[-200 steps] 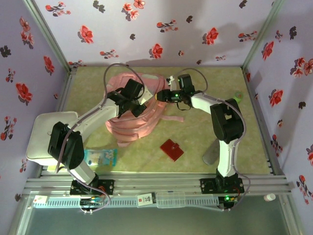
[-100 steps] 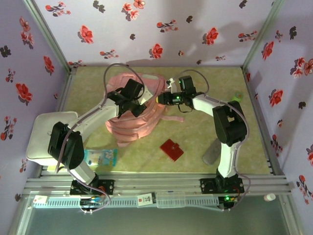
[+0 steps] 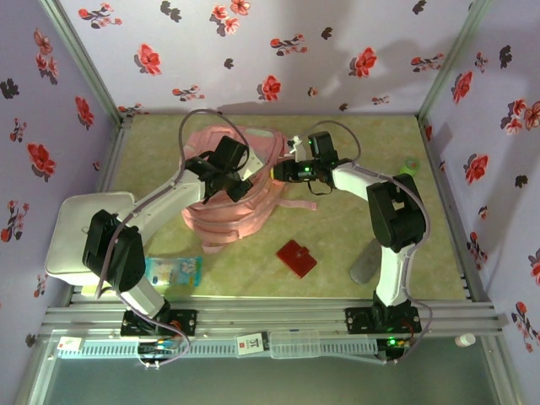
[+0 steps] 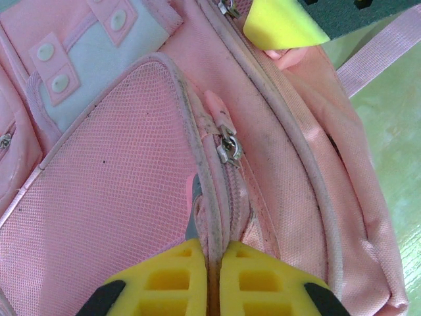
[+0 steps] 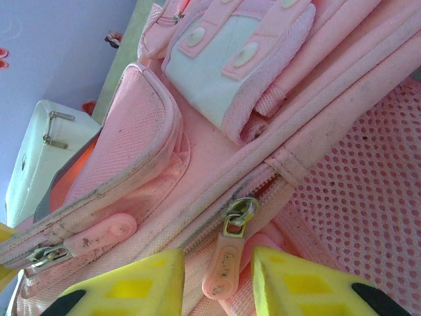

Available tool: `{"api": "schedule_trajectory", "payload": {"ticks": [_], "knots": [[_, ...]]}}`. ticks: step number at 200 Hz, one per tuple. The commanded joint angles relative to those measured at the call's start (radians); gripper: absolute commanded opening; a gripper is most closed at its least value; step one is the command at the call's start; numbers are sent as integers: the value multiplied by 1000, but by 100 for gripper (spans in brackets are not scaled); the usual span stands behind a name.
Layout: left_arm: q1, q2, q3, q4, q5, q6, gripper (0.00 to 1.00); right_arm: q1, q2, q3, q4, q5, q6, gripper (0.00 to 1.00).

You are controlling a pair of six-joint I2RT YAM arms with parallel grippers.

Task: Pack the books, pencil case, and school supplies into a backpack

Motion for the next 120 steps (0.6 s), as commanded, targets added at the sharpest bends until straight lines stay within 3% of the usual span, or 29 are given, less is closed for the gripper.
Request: {"api": "schedule_trajectory", "payload": {"ticks": [1, 80, 120], "knots": [[13, -11, 10, 35, 23, -22, 7, 5, 12, 22, -7, 4, -12, 30], [13, -3, 15, 37, 31, -33, 7, 13, 49, 32, 43, -1, 77, 28], [12, 5, 24, 38, 31, -43, 7, 19, 38, 27, 41, 23, 84, 20]]}}
